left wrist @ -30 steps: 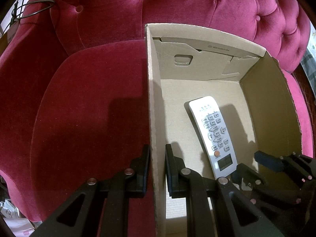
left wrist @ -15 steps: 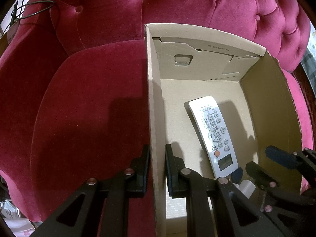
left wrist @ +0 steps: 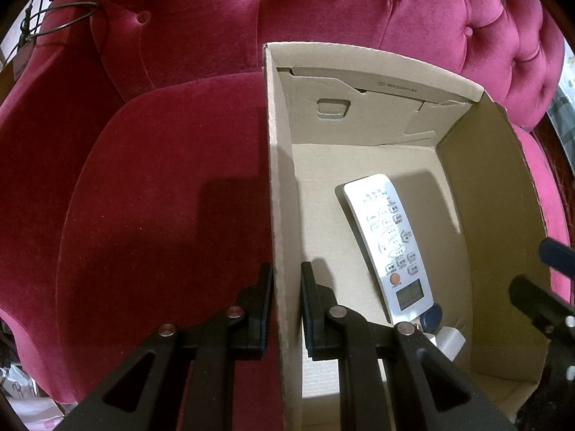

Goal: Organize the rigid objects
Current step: 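Open the right gripper and move it out of the box over the light-blue bottle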

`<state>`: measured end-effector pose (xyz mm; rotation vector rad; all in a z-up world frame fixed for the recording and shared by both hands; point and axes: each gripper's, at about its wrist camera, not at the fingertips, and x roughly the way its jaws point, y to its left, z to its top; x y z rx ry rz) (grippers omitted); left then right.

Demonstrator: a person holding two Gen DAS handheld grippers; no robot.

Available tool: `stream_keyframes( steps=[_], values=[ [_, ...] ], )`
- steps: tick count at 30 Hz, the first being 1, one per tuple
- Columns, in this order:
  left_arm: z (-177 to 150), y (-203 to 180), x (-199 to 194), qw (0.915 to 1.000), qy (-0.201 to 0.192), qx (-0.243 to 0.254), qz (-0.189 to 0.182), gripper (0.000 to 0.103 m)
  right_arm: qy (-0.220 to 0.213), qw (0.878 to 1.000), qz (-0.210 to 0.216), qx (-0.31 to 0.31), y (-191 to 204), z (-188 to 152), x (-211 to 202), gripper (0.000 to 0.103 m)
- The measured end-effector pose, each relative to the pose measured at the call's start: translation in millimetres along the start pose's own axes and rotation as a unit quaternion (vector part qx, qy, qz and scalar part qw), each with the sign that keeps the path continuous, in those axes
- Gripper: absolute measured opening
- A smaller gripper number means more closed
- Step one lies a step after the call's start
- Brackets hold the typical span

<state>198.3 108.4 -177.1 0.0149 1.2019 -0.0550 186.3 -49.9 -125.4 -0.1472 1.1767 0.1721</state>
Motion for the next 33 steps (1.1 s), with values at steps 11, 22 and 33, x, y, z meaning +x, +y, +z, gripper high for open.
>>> stream_keyframes(
  steps=[11, 22, 33],
  values=[
    [0, 0, 1, 1.0, 0.0, 0.0, 0.0, 0.016, -0.028, 0.999, -0.014, 0.027, -29, 1, -28, 0.081],
    [0, 0, 1, 1.0, 0.001, 0.0, 0.0, 0.016, -0.052, 0.996, -0.026, 0.06, -61, 0, -46, 0.103],
    [0, 0, 1, 1.0, 0.001, -0.001, 0.0, 0.016, -0.056, 0.993, -0.049, 0.095, -99, -12, -50, 0.103]
  ],
)
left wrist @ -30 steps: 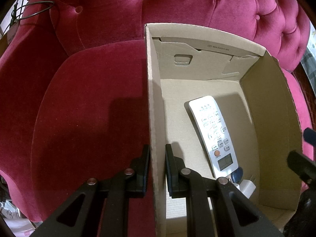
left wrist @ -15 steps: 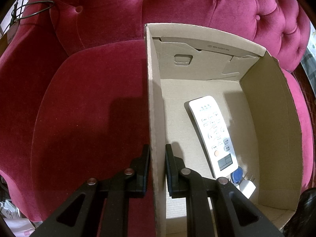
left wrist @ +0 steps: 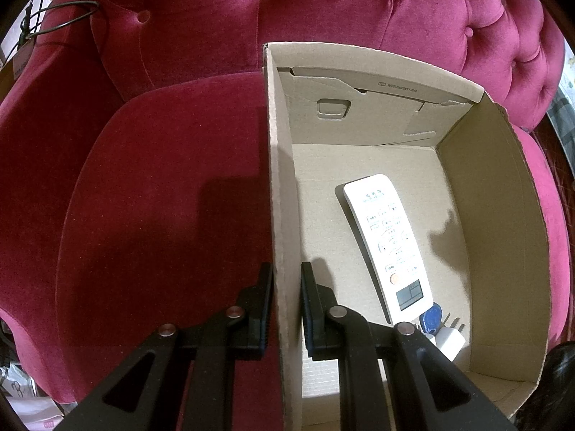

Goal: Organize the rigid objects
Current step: 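Open the right gripper and move it out of the box over the light-blue bottle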

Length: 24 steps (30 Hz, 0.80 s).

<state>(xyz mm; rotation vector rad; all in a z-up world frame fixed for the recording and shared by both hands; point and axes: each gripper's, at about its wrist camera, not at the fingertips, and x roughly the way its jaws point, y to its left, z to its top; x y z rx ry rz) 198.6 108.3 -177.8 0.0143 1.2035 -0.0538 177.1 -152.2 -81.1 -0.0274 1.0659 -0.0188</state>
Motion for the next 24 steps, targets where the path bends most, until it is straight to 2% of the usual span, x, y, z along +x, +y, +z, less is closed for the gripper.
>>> stream_keyframes(
  steps=[14, 19, 24],
  values=[
    [0, -1, 0, 1.0, 0.0, 0.002, 0.002, 0.016, 0.012, 0.999, -0.036, 0.039, -48, -24, 28, 0.103],
    [0, -2, 0, 1.0, 0.0, 0.003, 0.003, 0.015, 0.02, 0.997, -0.064, 0.04, -63, -34, 44, 0.103],
    [1, -3, 0, 1.0, 0.0, 0.003, 0.004, 0.016, 0.034, 0.996, -0.069, 0.05, -77, -50, 63, 0.103]
  ],
)
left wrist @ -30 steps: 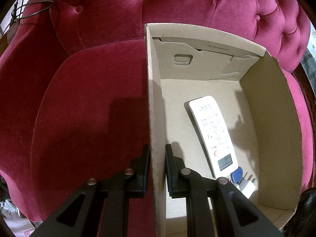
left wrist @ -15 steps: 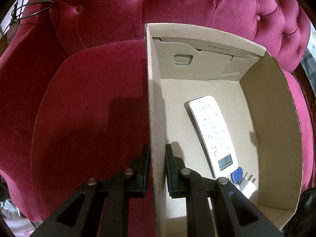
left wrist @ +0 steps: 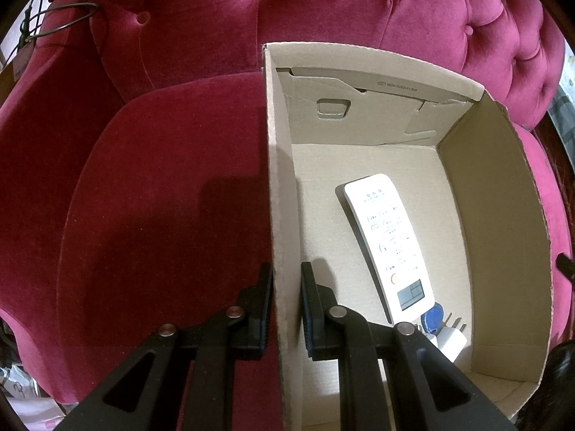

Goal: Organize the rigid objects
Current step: 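Open the right gripper and move it out of the box over the light-blue bottle, then close the right gripper on the light-blue bottle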

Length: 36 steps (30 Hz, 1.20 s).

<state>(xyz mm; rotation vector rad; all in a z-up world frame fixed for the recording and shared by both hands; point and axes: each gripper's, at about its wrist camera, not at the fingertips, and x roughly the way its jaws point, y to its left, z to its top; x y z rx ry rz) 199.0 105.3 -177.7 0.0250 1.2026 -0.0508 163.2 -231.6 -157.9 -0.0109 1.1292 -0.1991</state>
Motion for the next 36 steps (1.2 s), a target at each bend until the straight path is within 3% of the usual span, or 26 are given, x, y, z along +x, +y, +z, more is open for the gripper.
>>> stream_keyframes(
  steps=[13, 30, 32, 36],
  values=[
    [-1, 0, 0, 1.0, 0.0, 0.002, 0.003, 0.015, 0.038, 0.999, -0.007, 0.025, -19, -34, 47, 0.103],
    [-1, -1, -1, 1.0, 0.0, 0.002, 0.004, 0.015, 0.061, 0.997, 0.002, 0.048, -26, -46, 74, 0.102],
    [0, -1, -1, 1.0, 0.0, -0.001, 0.002, 0.015, 0.064, 0.997, 0.012, 0.051, -32, -44, 76, 0.097],
    [0, -1, 0, 1.0, 0.0, 0.002, 0.004, 0.015, 0.064, 0.996, 0.02, 0.051, -32, -42, 74, 0.077]
  ],
)
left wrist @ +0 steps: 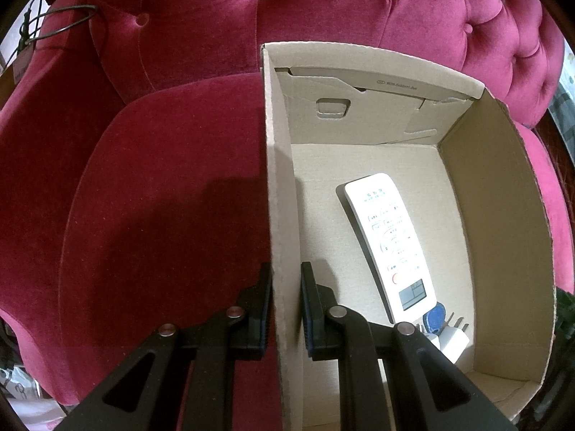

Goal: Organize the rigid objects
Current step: 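Close the right gripper on the light-blue bottle, then lift the light-blue bottle with the right gripper and carry it into the box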

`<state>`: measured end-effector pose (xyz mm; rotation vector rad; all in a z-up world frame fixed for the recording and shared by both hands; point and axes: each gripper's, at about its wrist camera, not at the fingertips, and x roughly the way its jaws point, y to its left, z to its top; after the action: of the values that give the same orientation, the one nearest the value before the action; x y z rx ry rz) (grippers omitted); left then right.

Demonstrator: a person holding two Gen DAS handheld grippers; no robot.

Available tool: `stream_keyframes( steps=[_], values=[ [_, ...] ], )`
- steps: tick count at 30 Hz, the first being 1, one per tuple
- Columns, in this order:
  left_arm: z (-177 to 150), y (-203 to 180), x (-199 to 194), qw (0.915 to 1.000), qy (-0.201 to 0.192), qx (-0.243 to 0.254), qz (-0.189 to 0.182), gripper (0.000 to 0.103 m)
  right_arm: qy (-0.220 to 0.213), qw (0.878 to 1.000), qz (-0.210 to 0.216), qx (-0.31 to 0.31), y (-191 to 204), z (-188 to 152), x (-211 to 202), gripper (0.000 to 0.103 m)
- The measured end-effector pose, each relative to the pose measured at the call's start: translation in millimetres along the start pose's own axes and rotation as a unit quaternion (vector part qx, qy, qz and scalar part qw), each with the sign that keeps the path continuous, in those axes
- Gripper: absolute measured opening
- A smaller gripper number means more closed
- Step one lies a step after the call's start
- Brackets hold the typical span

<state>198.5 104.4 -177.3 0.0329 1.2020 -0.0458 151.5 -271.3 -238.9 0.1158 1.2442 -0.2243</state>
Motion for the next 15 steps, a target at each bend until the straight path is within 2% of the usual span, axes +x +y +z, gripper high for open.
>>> stream_keyframes(
  steps=[2, 4, 6, 15],
  values=[
    [0, 0, 0, 1.0, 0.0, -0.002, -0.002, 0.015, 0.004, 1.0, 0.006, 0.008, -2, 3, 1, 0.065],
    [0, 1, 1, 1.0, 0.0, -0.001, -0.001, 0.016, 0.013, 1.0, 0.016, 0.012, -2, 5, 2, 0.035],
    [0, 0, 1, 1.0, 0.0, -0.001, -0.001, 0.015, 0.022, 0.999, 0.021, 0.01, -1, 7, 5, 0.03],
    [0, 1, 0, 1.0, 0.0, -0.002, -0.001, 0.015, 0.013, 1.0, 0.007, -0.013, 2, 14, -3, 0.027]
  ],
)
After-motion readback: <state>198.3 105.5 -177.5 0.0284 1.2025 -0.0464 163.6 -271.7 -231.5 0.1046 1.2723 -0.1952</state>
